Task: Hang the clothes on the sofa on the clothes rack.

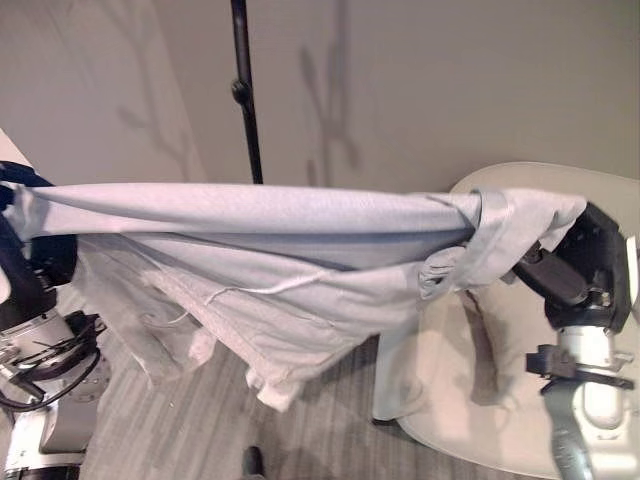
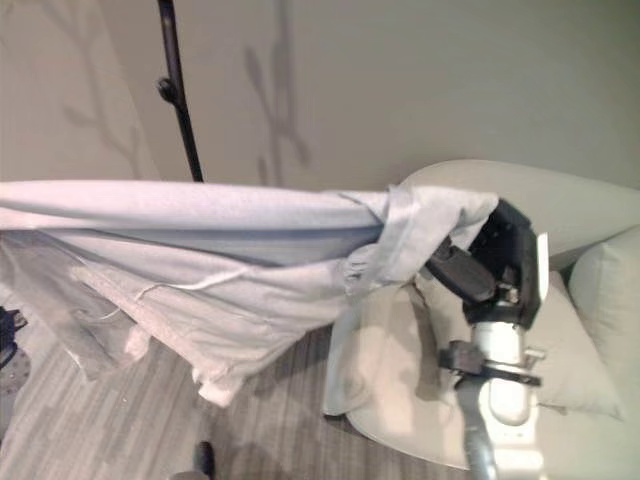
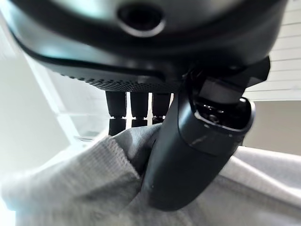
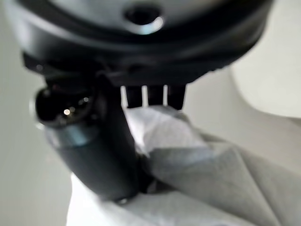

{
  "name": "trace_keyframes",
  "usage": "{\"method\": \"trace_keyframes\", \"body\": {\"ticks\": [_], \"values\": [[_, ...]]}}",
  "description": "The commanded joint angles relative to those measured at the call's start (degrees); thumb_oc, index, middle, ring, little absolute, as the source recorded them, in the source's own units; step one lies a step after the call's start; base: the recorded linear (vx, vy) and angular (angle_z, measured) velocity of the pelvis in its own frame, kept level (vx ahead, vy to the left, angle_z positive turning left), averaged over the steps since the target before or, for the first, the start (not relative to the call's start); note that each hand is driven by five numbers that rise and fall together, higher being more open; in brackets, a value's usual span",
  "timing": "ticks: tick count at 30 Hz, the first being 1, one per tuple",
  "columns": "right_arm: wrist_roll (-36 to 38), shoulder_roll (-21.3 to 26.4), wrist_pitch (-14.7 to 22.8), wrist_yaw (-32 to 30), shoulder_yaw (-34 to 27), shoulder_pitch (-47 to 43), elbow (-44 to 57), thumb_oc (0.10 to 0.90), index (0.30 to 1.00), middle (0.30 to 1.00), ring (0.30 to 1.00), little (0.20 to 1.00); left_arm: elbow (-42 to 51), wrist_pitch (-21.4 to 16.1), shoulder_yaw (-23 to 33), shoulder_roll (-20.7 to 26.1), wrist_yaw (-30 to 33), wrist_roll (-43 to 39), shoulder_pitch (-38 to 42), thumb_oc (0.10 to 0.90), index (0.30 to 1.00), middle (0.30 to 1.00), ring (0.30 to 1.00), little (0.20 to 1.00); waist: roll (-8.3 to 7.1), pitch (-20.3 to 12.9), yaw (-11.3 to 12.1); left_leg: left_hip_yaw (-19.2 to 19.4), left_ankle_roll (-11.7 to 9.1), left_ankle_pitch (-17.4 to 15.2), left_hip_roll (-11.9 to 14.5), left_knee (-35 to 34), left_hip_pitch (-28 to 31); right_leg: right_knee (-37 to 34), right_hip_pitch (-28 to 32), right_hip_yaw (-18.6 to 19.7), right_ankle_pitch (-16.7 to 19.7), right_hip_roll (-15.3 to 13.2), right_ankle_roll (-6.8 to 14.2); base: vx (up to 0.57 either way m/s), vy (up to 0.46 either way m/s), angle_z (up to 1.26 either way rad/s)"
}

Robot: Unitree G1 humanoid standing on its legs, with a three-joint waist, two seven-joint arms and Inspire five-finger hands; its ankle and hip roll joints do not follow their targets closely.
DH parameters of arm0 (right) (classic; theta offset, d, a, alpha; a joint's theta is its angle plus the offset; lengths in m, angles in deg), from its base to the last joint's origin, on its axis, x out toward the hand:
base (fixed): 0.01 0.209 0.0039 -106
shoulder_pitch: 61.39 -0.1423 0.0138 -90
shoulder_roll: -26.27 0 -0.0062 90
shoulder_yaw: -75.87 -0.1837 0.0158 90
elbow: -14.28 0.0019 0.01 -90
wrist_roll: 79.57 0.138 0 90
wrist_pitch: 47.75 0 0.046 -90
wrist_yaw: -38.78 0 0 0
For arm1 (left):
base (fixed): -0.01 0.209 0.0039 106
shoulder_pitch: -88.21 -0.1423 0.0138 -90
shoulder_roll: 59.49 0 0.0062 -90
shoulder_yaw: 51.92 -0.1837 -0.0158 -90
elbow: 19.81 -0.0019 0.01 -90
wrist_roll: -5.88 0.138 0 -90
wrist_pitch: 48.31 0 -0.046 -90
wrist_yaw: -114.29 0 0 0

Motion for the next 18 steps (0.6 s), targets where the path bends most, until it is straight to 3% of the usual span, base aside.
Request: {"method": "trace_keyframes", "body": {"ticks": [1, 3, 4, 5, 6, 7, 9, 10, 14, 18], "values": [[-7.75, 7.63, 5.06, -6.37, -0.8, -10.89, 2.19, 0.4, 0.3, 0.3, 0.3, 0.3, 4.14, 0.43, 7.12, 3.13, 3.47, 0.61, 3.74, 0.4, 0.3, 0.3, 0.3, 0.3, 1.09, -5.46, 2.38, -4.04, -3.23, -11.24, 3.33, -3.1, 8.22, -2.59, -2.05, -1.25, 0.05, -1.44, 4.66, 0.09, 0.504, -0.16], [-10.78, 6.7, 4.69, -7.02, -0.07, -9.57, 3.35, 0.4, 0.3, 0.3, 0.3, 0.3, 3.94, 0.06, 4.85, 3.06, 3.56, 1.16, 6.9, 0.4, 0.3, 0.3, 0.3, 0.3, 0.48, -4.32, 0.32, -3.74, -0.65, -11.6, 0.25, -3.12, 9.93, 4.17, -3.17, 0.13, -2.55, 0.28, 3.78, 0.02, 0.432, 0.11], [-11.41, 7.33, 4.67, -6.72, -0.66, -8.95, 3.56, 0.4, 0.3, 0.3, 0.3, 0.3, 3.69, -0.07, 3.98, 2.84, 3.53, 1.21, 7.76, 0.4, 0.3, 0.3, 0.3, 0.3, 0.55, -4.0, -0.89, -4.46, 0.42, -11.42, -0.69, -3.12, 10.58, 6.68, -4.52, 3.35, -6.27, 4.12, 2.42, 0.03, 0.395, 0.4], [-12.9, 8.92, 4.43, -7.26, -1.75, -8.75, 3.19, 0.4, 0.3, 0.3, 0.3, 0.3, 3.14, -0.1, 3.46, 2.45, 3.53, 1.28, 8.59, 0.4, 0.3, 0.3, 0.3, 0.3, 1.54, -3.64, -1.37, -4.47, 1.32, -11.54, -0.96, -3.12, 11.75, 11.43, -8.01, 6.38, -12.63, 11.58, 0.26, 0.08, 0.37, 0.44], [-13.48, 9.36, 4.46, -7.64, -1.64, -9.01, 2.98, 0.4, 0.3, 0.3, 0.3, 0.3, 2.59, 0.27, 3.5, 2.69, 3.49, 1.39, 9.0, 0.4, 0.3, 0.3, 0.3, 0.3, 1.76, -3.57, -1.53, -4.4, 1.77, -11.39, -1.46, -3.12, 12.12, 12.59, -9.28, 6.05, -14.15, 14.19, -0.45, 0.07, 0.203, 0.22], [-13.55, 9.4, 4.48, -7.73, -1.57, -9.13, 2.91, 0.4, 0.3, 0.3, 0.3, 0.3, 2.49, 0.28, 3.5, 2.7, 3.52, 1.39, 9.09, 0.4, 0.3, 0.3, 0.3, 0.3, 1.85, -3.56, -1.47, -4.32, 1.67, -11.51, -1.31, -3.12, 12.13, 12.85, -9.42, 6.11, -14.43, 14.31, -0.6, 0.03, 0.116, -0.01], [-14.89, 9.8, 4.61, -9.2, -0.87, -11.0, 2.08, 0.4, 0.3, 0.3, 0.3, 0.3, 0.93, 1.0, 3.31, 3.45, 3.8, 1.09, 10.88, 0.4, 0.3, 0.3, 0.3, 0.3, 2.27, -3.18, -1.84, -4.37, 1.87, -11.32, -1.59, -3.12, 12.62, 13.62, -12.01, 3.77, -16.36, 18.08, -1.72, 0.05, 0.057, -0.15], [-21.85, 11.11, 3.49, -14.06, -1.09, -13.33, 0.75, 0.4, 0.3, 0.3, 0.3, 0.3, -0.73, 0.22, 2.52, 3.55, 4.24, 0.78, 13.53, 0.4, 0.3, 0.3, 0.3, 0.3, 2.19, -2.13, -3.32, -5.82, 1.08, -11.47, -1.12, -3.12, 13.46, 10.15, -15.64, 6.82, -16.58, 22.51, -2.15, 0.1, -0.026, -0.23], [-26.88, 11.89, 2.15, -19.26, -2.89, -15.4, 0.81, 0.4, 0.3, 0.3, 0.3, 0.3, -1.44, 0.11, 0.79, 3.13, 4.67, 1.47, 15.64, 0.4, 0.3, 0.3, 0.3, 0.3, 1.79, -2.72, -4.48, -7.06, 0.7, -11.8, -0.89, -3.12, 13.67, 3.19, -14.3, 12.42, -15.21, 25.04, -1.87, 0.11, -0.058, 0.37], [-29.75, 12.82, 1.69, -21.77, -3.66, -19.15, -0.57, 0.4, 0.3, 0.3, 0.3, 0.3, -3.76, 0.39, -0.43, 4.54, 4.14, 2.18, 17.37, 0.4, 0.3, 0.3, 0.3, 0.3, 2.75, -6.13, -3.77, -6.6, -0.14, -12.66, 0.86, -1.85, 14.19, -2.21, -9.05, 12.66, -16.14, 27.97, -2.67, 0.23, -0.101, 0.1]]}}
